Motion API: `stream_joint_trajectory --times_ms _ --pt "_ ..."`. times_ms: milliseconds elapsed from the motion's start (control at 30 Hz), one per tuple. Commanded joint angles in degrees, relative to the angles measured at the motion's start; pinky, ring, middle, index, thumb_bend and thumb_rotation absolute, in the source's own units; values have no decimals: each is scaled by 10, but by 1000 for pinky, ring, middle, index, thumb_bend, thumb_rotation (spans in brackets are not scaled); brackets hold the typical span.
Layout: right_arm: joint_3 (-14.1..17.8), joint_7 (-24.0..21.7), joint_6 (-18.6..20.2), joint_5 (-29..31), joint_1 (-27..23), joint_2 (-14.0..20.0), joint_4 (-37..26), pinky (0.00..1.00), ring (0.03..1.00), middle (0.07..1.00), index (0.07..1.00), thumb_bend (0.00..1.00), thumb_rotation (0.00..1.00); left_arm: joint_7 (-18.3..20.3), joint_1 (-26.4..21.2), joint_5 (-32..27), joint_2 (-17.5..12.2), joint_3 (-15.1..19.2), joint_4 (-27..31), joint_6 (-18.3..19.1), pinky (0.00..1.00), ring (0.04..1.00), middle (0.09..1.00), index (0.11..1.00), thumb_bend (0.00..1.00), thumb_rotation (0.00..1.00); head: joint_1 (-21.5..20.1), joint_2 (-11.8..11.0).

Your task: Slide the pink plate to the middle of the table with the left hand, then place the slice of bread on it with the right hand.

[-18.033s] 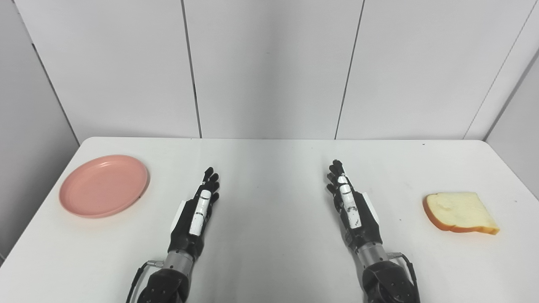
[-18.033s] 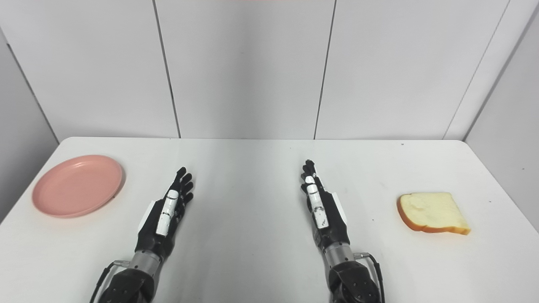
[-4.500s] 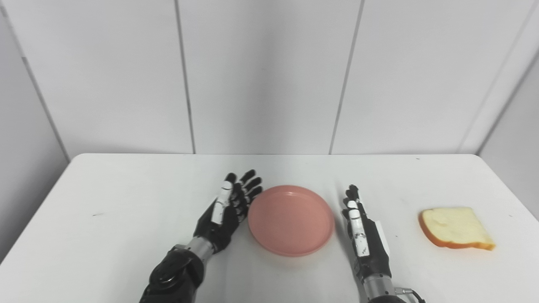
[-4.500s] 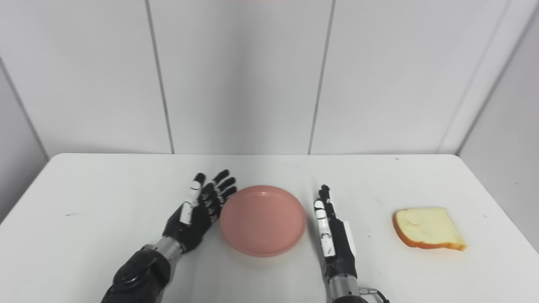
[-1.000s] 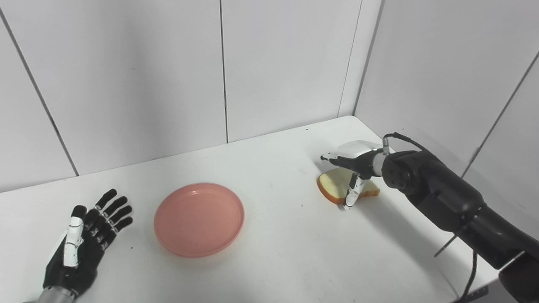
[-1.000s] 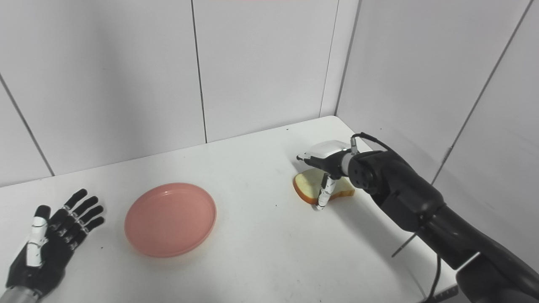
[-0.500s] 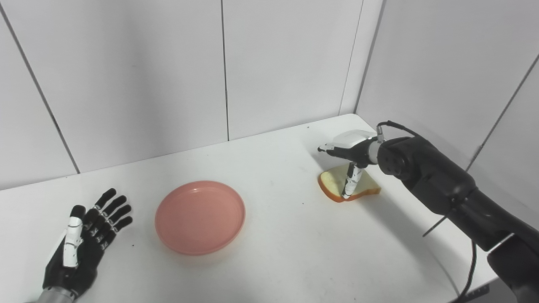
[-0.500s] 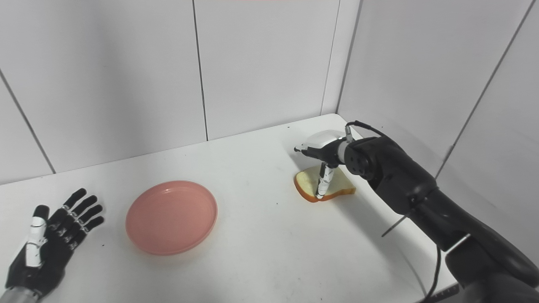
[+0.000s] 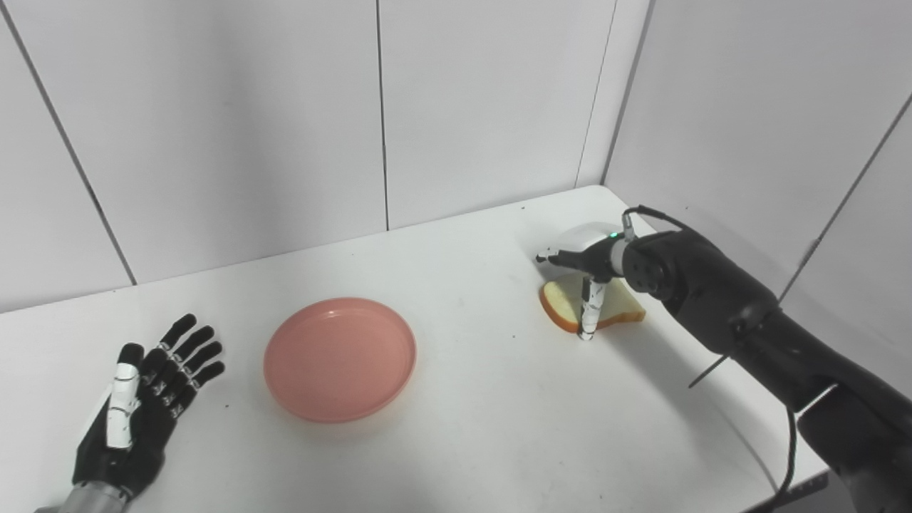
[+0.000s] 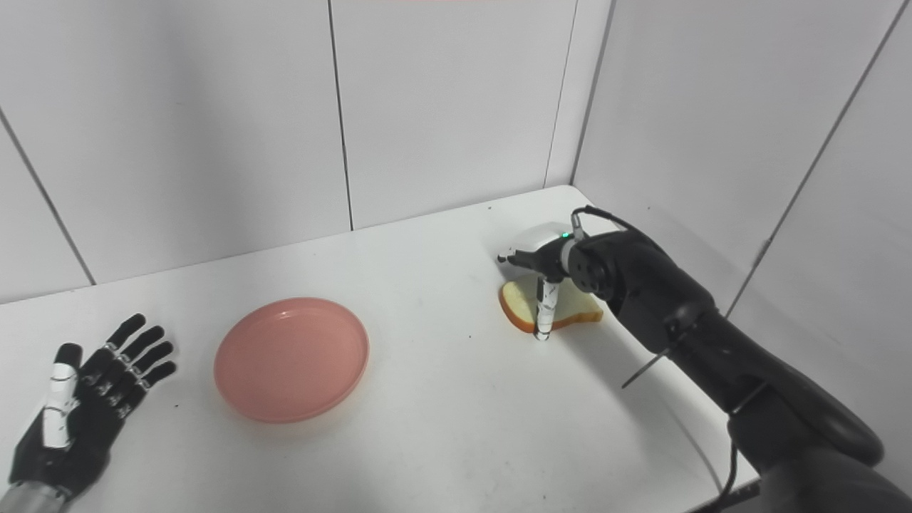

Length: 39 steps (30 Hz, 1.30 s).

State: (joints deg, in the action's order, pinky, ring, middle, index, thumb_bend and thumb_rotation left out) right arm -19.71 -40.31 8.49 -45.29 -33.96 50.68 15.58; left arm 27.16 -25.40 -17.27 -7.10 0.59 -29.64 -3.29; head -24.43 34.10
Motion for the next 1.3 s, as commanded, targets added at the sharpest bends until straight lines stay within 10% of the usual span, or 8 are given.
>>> stream_joint_trajectory --times_ms 0,800,967,1067,1267 --pt "2 0 0 -9 -20 13 -9 890 962 970 952 1000 271 -2 30 7 -7 -4 -21 31 866 895 907 897 774 977 0 1" --pt "25 -19 41 -14 9 19 -45 691 813 855 856 972 189 5 31 3 -10 -1 -27 32 852 889 906 896 773 953 -2 9" --pt "40 25 27 -7 18 11 -36 543 629 690 714 828 31 6 33 5 -10 0 -26 32 850 888 904 894 782 949 -3 10" --pt "52 62 30 -5 24 1 -26 468 480 544 497 554 15 8 33 5 -11 0 -26 32 851 889 903 895 781 953 -3 12" --pt "49 101 14 -11 30 3 -16 391 405 519 496 517 0 11 31 5 -13 1 -33 28 853 890 904 894 789 948 -4 11"
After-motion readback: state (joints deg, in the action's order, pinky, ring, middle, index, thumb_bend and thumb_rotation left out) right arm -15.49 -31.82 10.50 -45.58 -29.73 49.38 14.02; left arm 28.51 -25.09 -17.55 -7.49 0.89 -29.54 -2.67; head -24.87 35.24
